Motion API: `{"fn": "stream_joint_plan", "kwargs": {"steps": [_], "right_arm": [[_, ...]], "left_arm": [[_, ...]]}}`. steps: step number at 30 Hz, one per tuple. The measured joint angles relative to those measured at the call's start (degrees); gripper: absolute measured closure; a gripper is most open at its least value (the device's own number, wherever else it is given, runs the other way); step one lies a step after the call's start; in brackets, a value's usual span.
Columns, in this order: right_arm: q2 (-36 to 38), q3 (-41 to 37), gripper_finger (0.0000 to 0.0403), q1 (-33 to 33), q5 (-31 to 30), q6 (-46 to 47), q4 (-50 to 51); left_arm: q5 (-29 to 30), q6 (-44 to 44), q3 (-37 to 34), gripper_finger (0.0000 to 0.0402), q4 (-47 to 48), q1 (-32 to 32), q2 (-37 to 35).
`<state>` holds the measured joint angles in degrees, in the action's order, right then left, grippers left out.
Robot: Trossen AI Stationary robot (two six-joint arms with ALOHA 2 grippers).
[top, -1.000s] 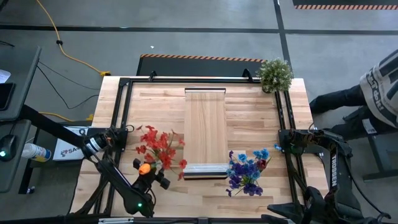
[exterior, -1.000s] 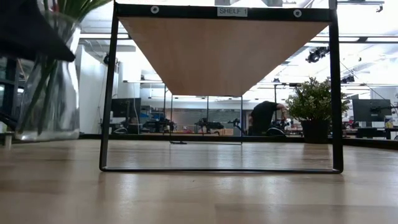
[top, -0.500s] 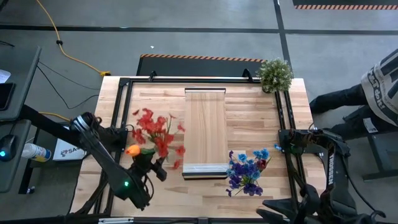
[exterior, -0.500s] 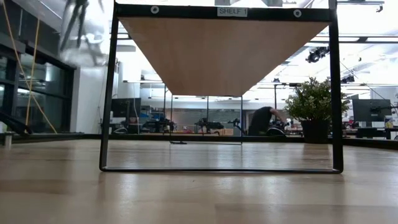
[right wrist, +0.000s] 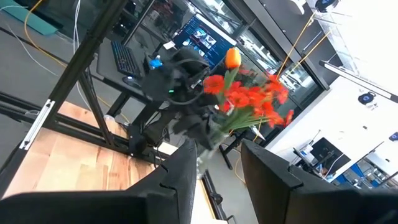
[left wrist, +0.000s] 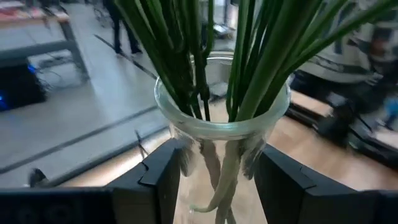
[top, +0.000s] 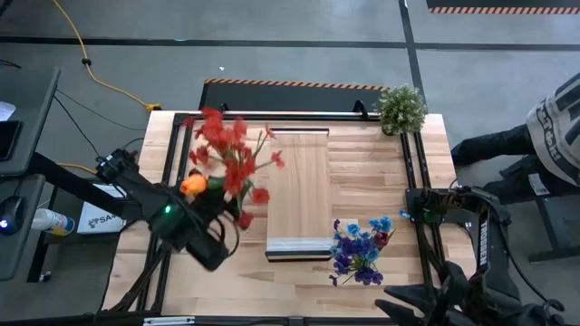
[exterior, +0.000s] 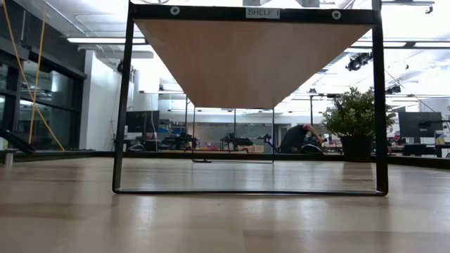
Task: Pick and place flowers into a vace then onto a shelf
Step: Put the left transparent vase with flowers on the shelf
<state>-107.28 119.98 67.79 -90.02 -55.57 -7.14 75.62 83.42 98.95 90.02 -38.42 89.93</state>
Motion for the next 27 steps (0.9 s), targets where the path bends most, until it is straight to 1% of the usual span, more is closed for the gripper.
{"fn": "stream_joint_plan", "kwargs": {"steps": [6, 11, 13, 16, 21, 24, 27], "right_arm": [[0.00, 0.00, 0.0284, -0.32, 0.02, 0.46, 0.00], [0.00, 0.00, 0.0284, -0.33, 0.02, 0.50, 0.00], [0.00, 0.00, 0.0284, -0.33, 0.02, 0.33, 0.00], [0.00, 0.00, 0.0284, -0.33, 0.02, 0.20, -0.01], [0.00, 0.00, 0.0284, -0.30, 0.02, 0.11, 0.00], [0.00, 0.00, 0.0284, -0.29, 0.02, 0.07, 0.00], [-0.02, 0.00, 0.0284, -0.24, 0.02, 0.07, 0.00]], "left_arm": [[3.23, -4.89, 4.89, 0.0198, -0.14, 6.48, 0.01], [3.16, -5.58, 5.71, 0.0198, -2.51, 11.48, 0.04], [1.98, -7.78, 5.74, 0.0198, -5.08, 13.15, 0.04], [-0.85, -15.38, 5.66, 0.0198, -12.72, 15.39, 0.07], [-6.19, -35.42, 5.28, 0.0198, -31.87, 18.98, 0.33], [-10.44, -46.09, 5.28, 0.0198, -42.57, 21.25, 1.01], [-15.23, -52.52, 5.28, 0.0198, -49.20, 23.76, 2.05]]}}
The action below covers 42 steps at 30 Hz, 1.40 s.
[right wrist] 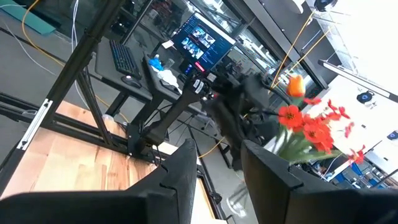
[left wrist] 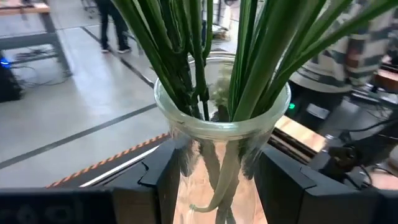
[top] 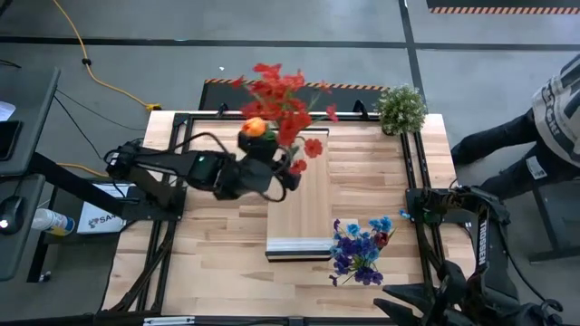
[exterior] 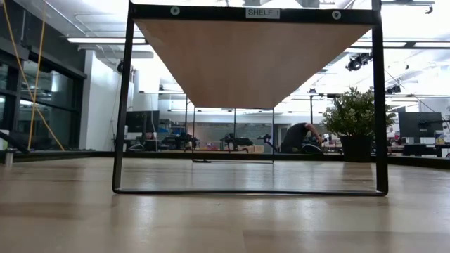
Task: Pick and place flowers into a vace then onto a shelf
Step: Put the left transparent vase with flowers on the shelf
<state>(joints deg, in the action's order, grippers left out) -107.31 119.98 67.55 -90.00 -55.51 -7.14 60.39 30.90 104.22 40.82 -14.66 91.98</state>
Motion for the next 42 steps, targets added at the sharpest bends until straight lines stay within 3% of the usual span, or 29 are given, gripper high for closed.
{"fn": "stream_joint_plan", "kwargs": {"steps": [12, 19, 28, 42], "right_arm": [[-0.04, 0.00, 0.0284, 1.44, 0.01, 0.03, 0.00], [-0.04, 0.00, 0.0284, 2.03, 0.02, 0.09, 0.00], [-0.04, 0.00, 0.0284, 2.25, 0.02, -0.02, 0.00], [-0.04, 0.00, 0.0284, 2.21, 0.01, 0.44, 0.00]], "left_arm": [[-13.36, -3.82, -0.02, 0.0198, -4.31, 8.11, 6.45], [-12.90, -3.63, -0.20, 0.0198, -1.16, 9.60, 8.73], [-10.07, 1.38, -8.07, 0.0198, -1.27, 9.38, 7.40], [-7.34, -2.46, -15.69, 0.0198, -13.83, 9.90, 6.21]]}}
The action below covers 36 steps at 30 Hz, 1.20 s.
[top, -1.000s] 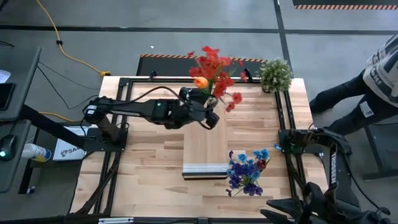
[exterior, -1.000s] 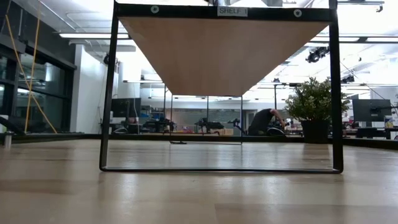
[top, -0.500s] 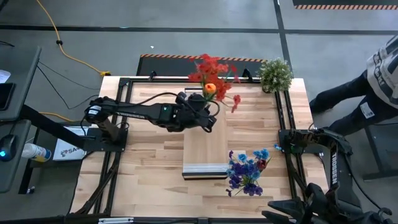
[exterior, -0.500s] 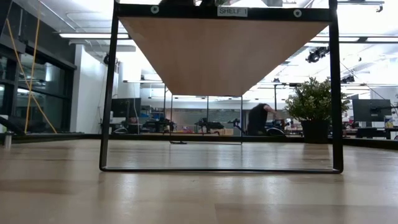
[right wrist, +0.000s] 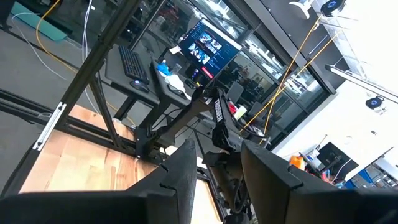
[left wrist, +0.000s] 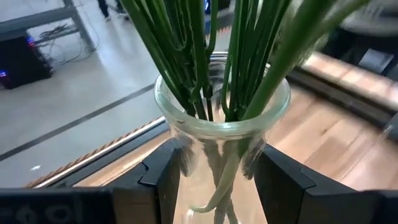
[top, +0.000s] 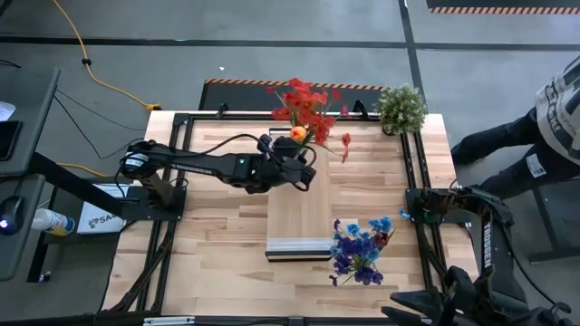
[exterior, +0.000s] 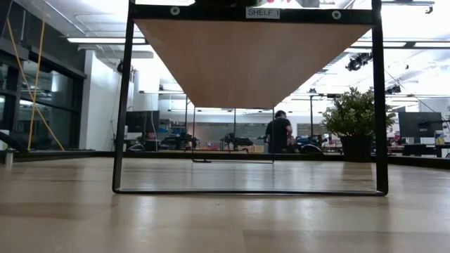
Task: Pick and place flowers into a vace then onto a shelf
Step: Put the left transparent vase with flowers on the shelf
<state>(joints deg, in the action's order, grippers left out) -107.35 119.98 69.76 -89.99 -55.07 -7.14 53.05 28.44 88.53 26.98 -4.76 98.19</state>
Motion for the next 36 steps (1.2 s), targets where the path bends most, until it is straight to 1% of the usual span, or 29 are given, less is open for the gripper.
{"fn": "stream_joint_plan", "kwargs": {"steps": [2, 5, 8, 10, 14, 19, 23, 28, 36], "right_arm": [[0.00, 0.00, 0.0284, -0.02, -0.01, 0.00, 0.00], [0.00, 0.00, 0.0284, -0.02, 0.01, 0.11, -0.01], [0.00, 0.00, 0.0284, -0.02, -0.01, 0.13, -0.02], [0.00, 0.00, 0.0284, -0.04, -0.01, 0.09, -0.01], [0.00, 0.00, 0.0284, -0.49, 0.01, 0.11, -0.02], [0.00, 0.00, 0.0284, -1.19, -0.01, 0.13, -0.02], [0.00, 0.00, 0.0284, -1.18, -0.01, 0.72, -0.04], [0.02, 0.00, 0.0284, -1.18, 0.01, 1.07, -0.26], [0.08, 0.00, 0.0284, -1.18, 0.00, 1.07, -0.26]], "left_arm": [[-0.07, -0.79, -2.31, 0.0198, -4.60, 0.57, -1.19], [-0.20, -2.35, -6.69, 0.0198, -8.26, 1.18, -3.34], [-1.70, -3.67, -10.84, 0.0198, -13.01, 1.60, -5.65], [-1.81, -4.65, -12.88, 0.0198, -17.83, 1.92, -6.79], [-3.99, -6.11, -15.24, 0.0198, -21.32, 2.50, -7.50], [-5.73, -7.29, -15.37, 0.0198, -20.87, 4.02, -7.52], [-6.03, -7.60, -15.37, 0.0198, -20.85, 5.36, -7.52], [-9.84, -7.72, -15.37, 0.0198, -20.88, 7.29, -7.52], [-10.81, -8.71, -15.37, 0.0198, -20.85, 7.40, -7.52]]}}
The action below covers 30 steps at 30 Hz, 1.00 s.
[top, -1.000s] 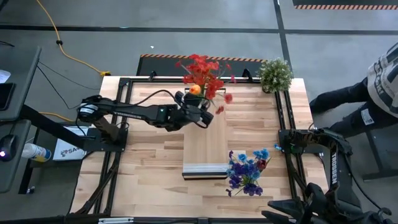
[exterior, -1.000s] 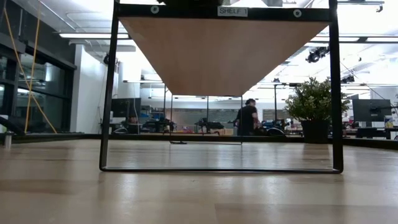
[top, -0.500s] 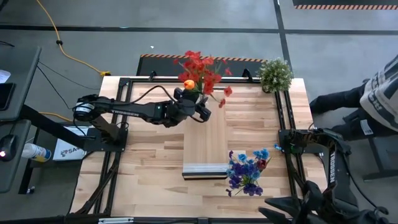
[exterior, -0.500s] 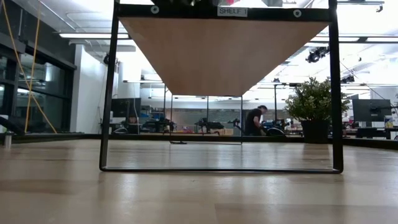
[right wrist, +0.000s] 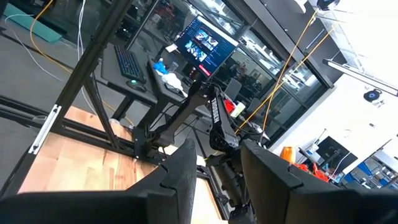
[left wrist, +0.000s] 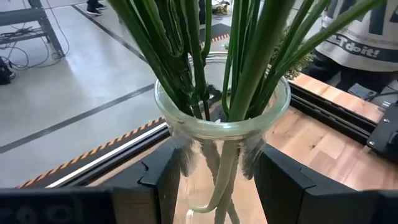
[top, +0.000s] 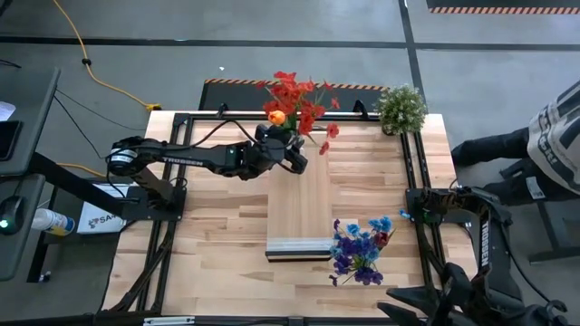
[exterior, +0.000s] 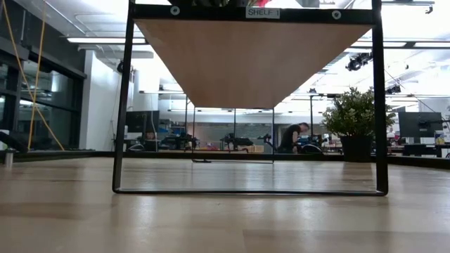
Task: Pick and place flowers into a vace then onto a shelf
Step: Put the left transparent vase with flowers on the shelf
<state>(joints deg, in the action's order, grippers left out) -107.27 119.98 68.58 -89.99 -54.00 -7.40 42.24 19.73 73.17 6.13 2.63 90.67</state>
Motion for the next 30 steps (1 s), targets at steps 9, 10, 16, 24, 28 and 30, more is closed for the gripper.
{"fn": "stream_joint_plan", "kwargs": {"steps": [9, 10, 16, 24, 28, 30], "right_arm": [[0.03, 0.00, 0.0284, -0.37, -0.01, 0.04, -0.02], [0.03, 0.00, 0.0284, -0.37, -0.01, 0.04, -0.06], [0.03, 0.00, 0.0284, -0.37, -0.01, 0.00, -0.15], [0.03, 0.00, 0.0284, -0.37, -0.01, 0.00, -0.15], [0.03, 0.00, 0.0284, -0.35, -0.01, -0.02, -0.15], [0.03, 0.00, 0.0284, -0.37, -0.01, -0.02, -0.15]], "left_arm": [[-1.03, 0.00, 0.11, 0.0198, 0.57, 0.00, 1.16], [-1.09, 0.04, 0.09, 0.0198, 1.32, 0.00, 1.20], [-1.31, 0.04, 0.07, 0.0186, 1.79, 0.00, 1.22], [-1.29, 0.02, 0.06, 0.0178, 1.81, 0.00, 1.22], [-1.29, 0.02, 0.07, 0.0176, 1.88, 0.00, 1.22], [-1.27, 0.02, 0.04, 0.0171, 1.98, 0.00, 1.22]]}}
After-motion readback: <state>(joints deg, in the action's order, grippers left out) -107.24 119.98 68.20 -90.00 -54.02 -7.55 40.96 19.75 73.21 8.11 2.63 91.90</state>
